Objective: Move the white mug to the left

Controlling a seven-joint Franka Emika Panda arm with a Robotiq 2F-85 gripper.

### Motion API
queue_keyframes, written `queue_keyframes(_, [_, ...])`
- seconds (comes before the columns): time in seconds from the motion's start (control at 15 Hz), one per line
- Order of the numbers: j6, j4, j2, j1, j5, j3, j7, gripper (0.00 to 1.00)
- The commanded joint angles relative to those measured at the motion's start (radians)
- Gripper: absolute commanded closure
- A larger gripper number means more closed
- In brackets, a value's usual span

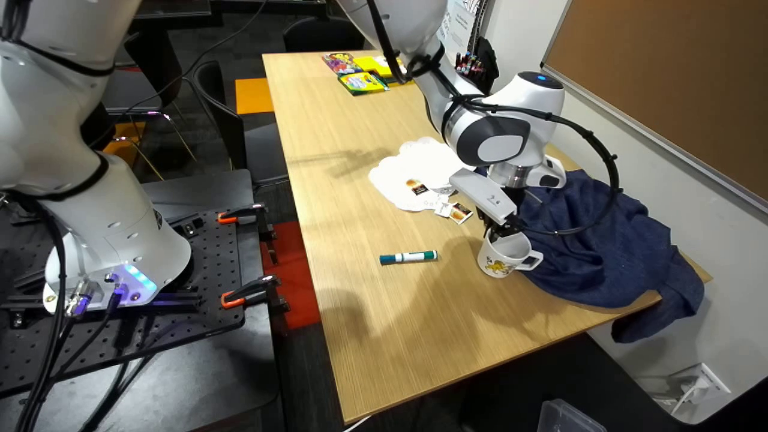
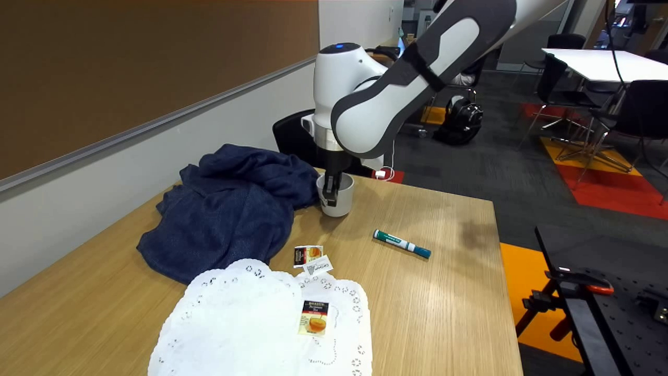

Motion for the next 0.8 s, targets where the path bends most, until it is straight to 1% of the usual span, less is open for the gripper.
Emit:
queue_keyframes(0.0, [-0.036, -0.062, -0.081, 0.015, -0.018, 0.006, 0.015, 0.97])
queue_keyframes(0.33, [-0.018, -0.149, -0.138, 0.038, -0.044, 0.000, 0.011, 0.97])
queue_keyframes(0.73, [0.009, -0.274, -0.201, 0.069, -0.122, 0.001, 0.000, 0.97])
